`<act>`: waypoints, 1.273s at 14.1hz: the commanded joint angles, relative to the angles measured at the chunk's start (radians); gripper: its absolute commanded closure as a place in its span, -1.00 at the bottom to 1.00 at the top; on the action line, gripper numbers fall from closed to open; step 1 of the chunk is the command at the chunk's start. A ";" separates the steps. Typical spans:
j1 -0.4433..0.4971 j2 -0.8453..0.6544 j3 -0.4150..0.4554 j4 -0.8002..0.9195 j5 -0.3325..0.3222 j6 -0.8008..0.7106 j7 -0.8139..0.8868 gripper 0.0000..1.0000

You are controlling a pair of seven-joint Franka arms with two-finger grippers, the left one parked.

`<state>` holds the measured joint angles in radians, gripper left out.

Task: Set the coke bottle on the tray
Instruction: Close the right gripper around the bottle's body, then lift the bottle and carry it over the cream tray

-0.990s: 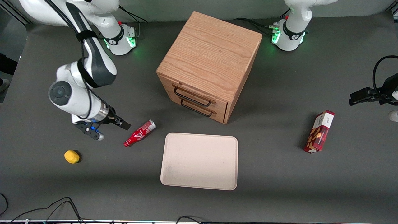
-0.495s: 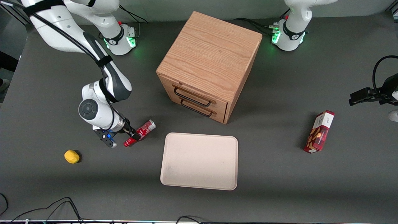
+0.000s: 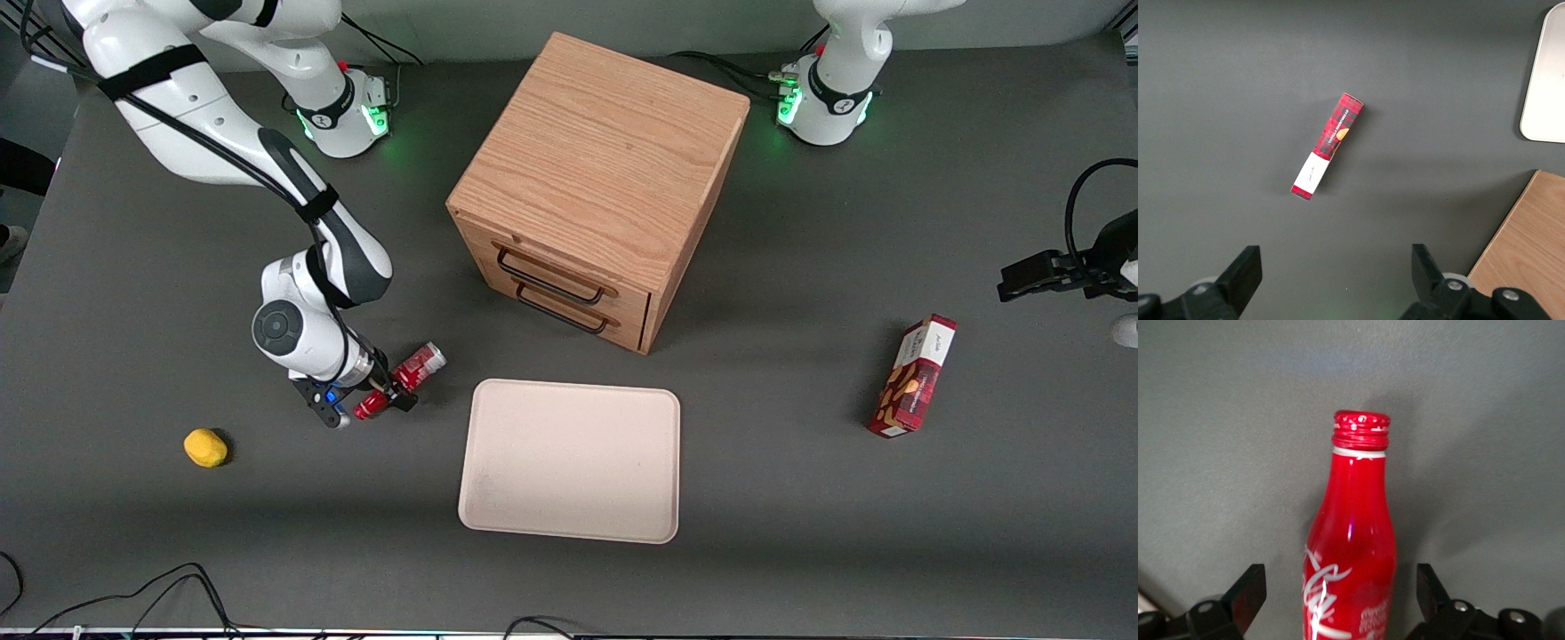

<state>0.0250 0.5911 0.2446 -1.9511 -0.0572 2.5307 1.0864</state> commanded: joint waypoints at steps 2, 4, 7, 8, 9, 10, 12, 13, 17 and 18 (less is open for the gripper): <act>0.006 0.019 0.002 0.009 -0.021 0.023 0.053 -0.25; 0.006 0.018 0.004 0.011 -0.021 0.022 0.053 0.57; 0.006 -0.010 0.005 0.012 -0.021 0.008 0.041 1.00; 0.007 -0.028 0.005 0.014 -0.023 0.003 0.033 1.00; 0.006 -0.045 0.005 0.023 -0.029 -0.007 0.009 1.00; 0.006 -0.060 0.011 0.044 -0.032 -0.033 -0.020 1.00; 0.007 -0.066 0.019 0.147 -0.035 -0.148 -0.077 1.00; 0.009 -0.066 0.024 0.217 -0.035 -0.223 -0.088 1.00; 0.047 0.001 0.044 0.594 -0.053 -0.568 -0.216 1.00; 0.056 0.027 0.044 0.669 -0.053 -0.613 -0.256 1.00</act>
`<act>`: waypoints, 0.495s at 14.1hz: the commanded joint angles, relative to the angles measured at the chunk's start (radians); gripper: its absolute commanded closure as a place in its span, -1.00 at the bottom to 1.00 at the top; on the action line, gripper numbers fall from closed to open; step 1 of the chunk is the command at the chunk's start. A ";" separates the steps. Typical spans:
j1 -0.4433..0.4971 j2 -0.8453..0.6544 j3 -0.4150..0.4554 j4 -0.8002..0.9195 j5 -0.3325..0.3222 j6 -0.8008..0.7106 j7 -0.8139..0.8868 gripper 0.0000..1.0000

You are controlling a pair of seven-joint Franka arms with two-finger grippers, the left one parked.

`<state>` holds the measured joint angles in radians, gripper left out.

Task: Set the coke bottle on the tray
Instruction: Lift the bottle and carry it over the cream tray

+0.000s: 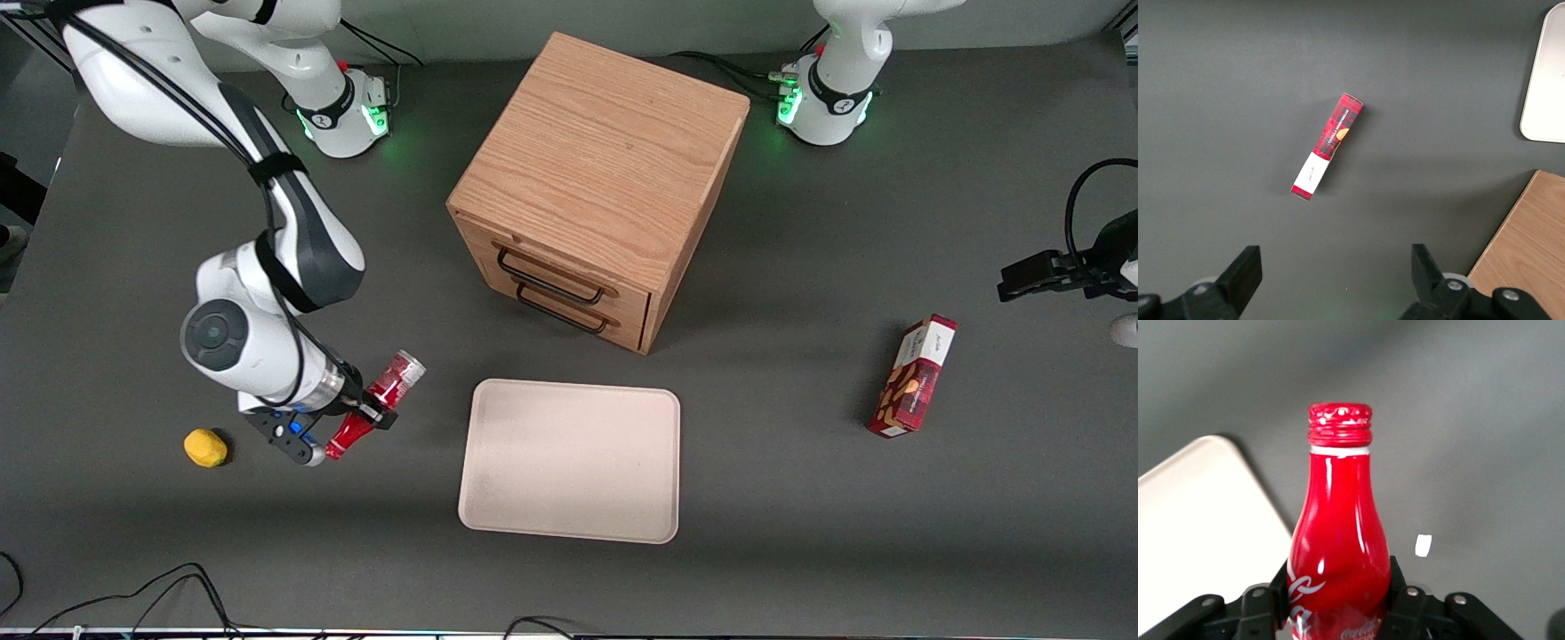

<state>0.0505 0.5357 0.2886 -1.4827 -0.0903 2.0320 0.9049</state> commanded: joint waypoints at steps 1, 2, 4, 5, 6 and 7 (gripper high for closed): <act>0.049 0.099 0.000 0.253 -0.022 -0.142 -0.133 1.00; 0.070 0.122 0.000 0.298 -0.023 -0.142 -0.209 1.00; 0.126 0.196 0.000 0.404 -0.023 -0.130 -0.279 1.00; 0.140 0.248 0.000 0.454 -0.022 -0.113 -0.284 1.00; 0.144 0.294 0.010 0.479 -0.020 -0.074 -0.305 1.00; 0.147 0.337 0.032 0.481 -0.020 -0.026 -0.343 1.00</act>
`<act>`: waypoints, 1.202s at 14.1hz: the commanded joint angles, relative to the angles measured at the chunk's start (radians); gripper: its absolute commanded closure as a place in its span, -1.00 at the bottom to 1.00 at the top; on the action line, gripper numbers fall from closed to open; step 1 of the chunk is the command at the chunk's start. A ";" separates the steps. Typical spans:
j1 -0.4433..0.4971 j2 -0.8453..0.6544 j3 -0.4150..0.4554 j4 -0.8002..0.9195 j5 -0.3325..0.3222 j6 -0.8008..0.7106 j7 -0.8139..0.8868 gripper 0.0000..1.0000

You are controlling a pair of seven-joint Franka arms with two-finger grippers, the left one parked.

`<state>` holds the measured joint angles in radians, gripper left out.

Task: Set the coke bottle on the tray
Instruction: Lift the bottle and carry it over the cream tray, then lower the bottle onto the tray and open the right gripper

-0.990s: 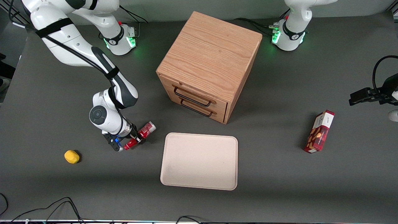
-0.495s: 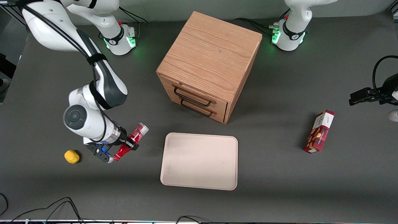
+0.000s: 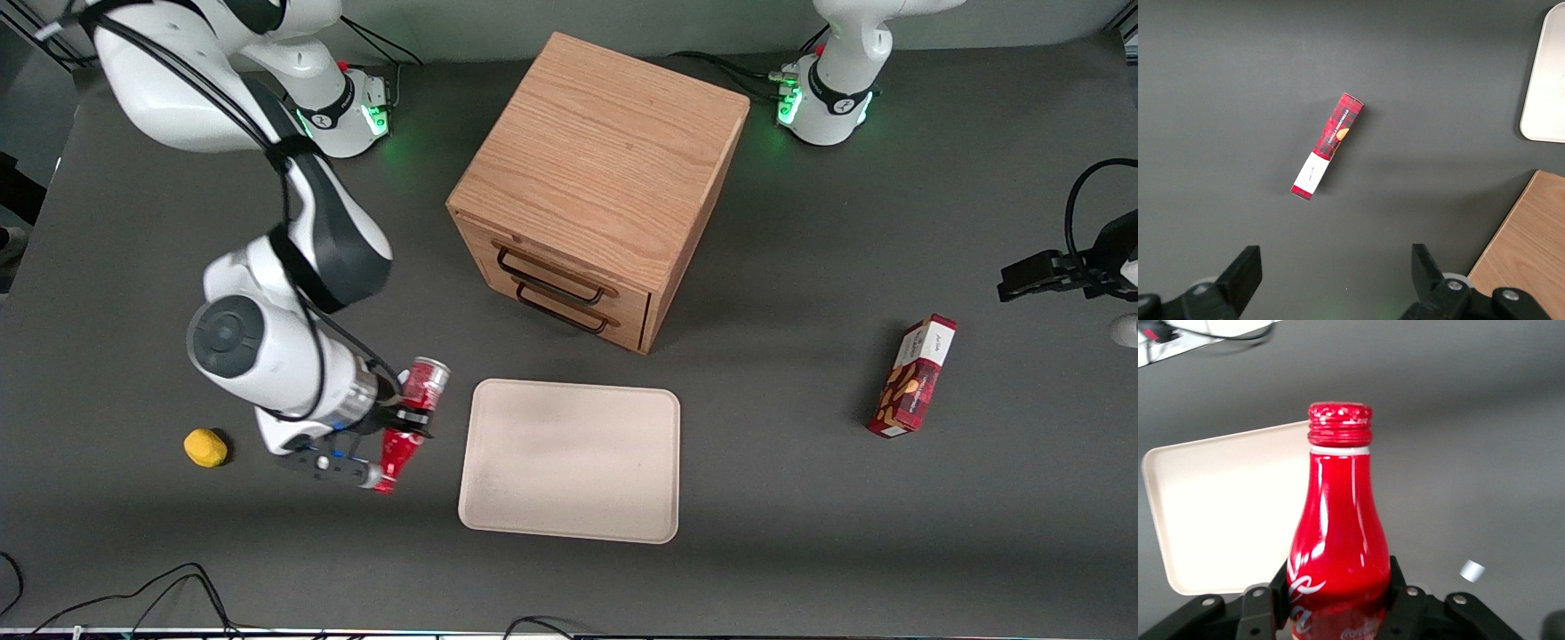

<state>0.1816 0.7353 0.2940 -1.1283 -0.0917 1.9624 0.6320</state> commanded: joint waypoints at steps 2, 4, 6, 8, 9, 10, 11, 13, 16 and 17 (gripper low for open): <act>0.019 0.218 0.036 0.127 -0.020 0.117 -0.103 1.00; 0.038 0.280 0.036 0.127 -0.023 0.150 -0.120 1.00; 0.058 0.317 0.027 0.125 -0.031 0.168 -0.118 1.00; 0.064 0.344 0.020 0.124 -0.031 0.199 -0.114 0.98; 0.067 0.358 0.019 0.124 -0.033 0.216 -0.112 0.84; 0.070 0.368 0.014 0.122 -0.040 0.234 -0.110 0.56; 0.075 0.375 0.007 0.122 -0.046 0.246 -0.109 0.36; 0.082 0.383 -0.018 0.122 -0.046 0.265 -0.112 0.18; 0.085 0.384 -0.019 0.117 -0.046 0.270 -0.109 -0.84; 0.084 0.384 -0.021 0.114 -0.046 0.271 -0.109 -1.00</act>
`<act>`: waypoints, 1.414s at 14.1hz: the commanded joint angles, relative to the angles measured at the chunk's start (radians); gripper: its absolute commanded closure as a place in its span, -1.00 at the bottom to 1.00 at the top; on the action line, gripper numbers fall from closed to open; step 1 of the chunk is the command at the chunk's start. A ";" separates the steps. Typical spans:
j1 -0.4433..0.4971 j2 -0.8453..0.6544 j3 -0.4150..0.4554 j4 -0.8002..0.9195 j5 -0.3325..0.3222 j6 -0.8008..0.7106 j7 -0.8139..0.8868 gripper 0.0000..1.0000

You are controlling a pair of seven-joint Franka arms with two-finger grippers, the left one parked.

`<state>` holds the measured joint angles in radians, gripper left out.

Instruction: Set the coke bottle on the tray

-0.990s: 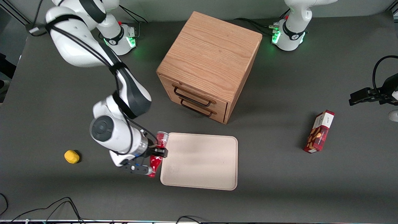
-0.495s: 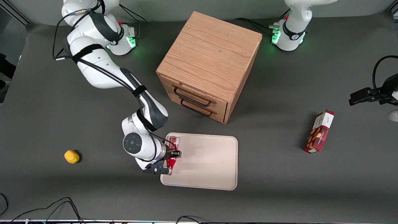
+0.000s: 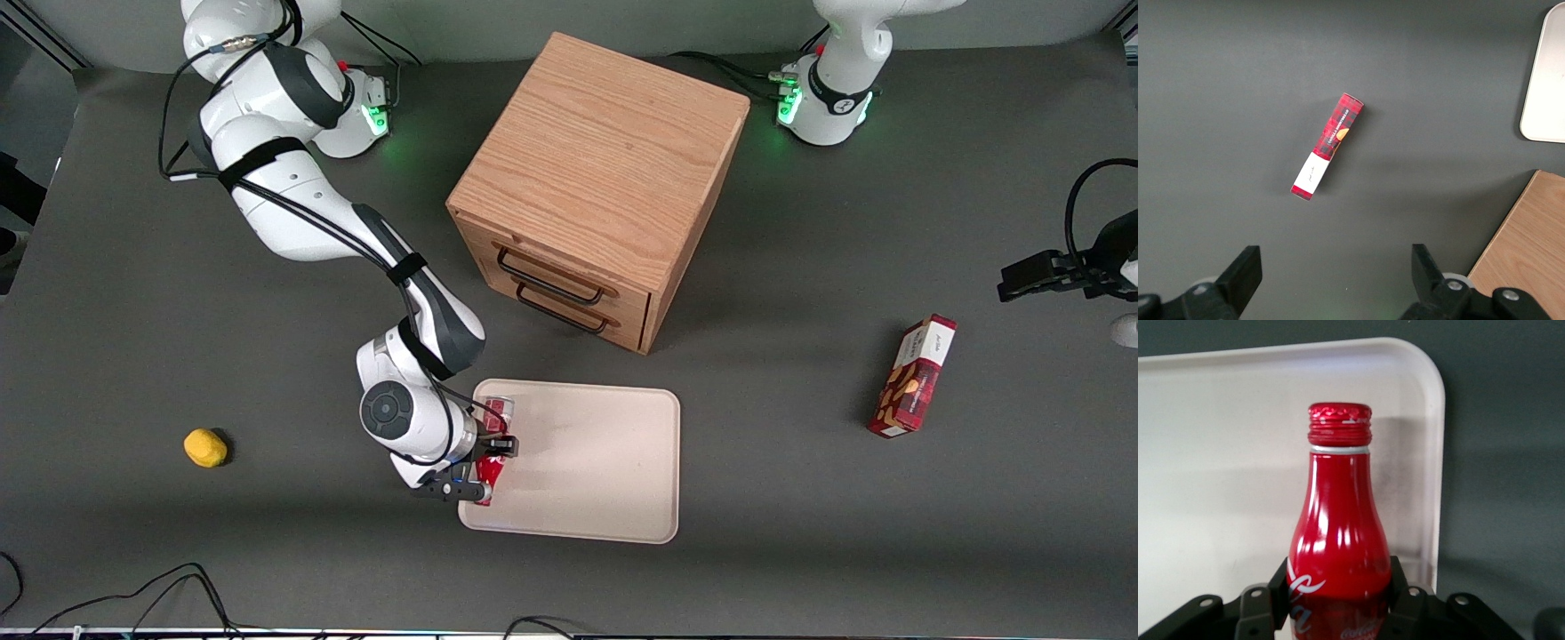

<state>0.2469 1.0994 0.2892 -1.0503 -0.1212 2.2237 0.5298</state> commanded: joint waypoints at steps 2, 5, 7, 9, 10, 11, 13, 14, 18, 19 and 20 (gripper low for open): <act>0.019 0.019 -0.015 0.033 -0.017 0.019 -0.004 -1.00; 0.008 0.001 -0.015 0.033 -0.017 0.017 -0.004 -1.00; 0.005 -0.019 -0.015 0.032 -0.018 0.010 -0.005 -1.00; 0.002 -0.045 -0.015 0.032 -0.020 -0.025 -0.002 -1.00; -0.004 -0.071 -0.015 0.032 -0.020 -0.060 -0.001 -1.00; -0.030 -0.105 -0.004 0.030 -0.017 -0.100 -0.004 -1.00; -0.073 -0.192 -0.001 0.012 -0.011 -0.197 -0.019 -1.00; -0.093 -0.251 -0.002 -0.017 -0.008 -0.241 -0.036 -1.00; -0.188 -0.519 -0.019 -0.264 0.017 -0.279 -0.120 -1.00; -0.201 -0.594 -0.050 -0.336 0.049 -0.277 -0.123 -1.00; -0.202 -0.683 -0.085 -0.414 0.092 -0.277 -0.125 -1.00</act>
<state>0.0585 0.6328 0.2611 -1.2102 -0.0981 1.9214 0.4297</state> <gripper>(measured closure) 0.000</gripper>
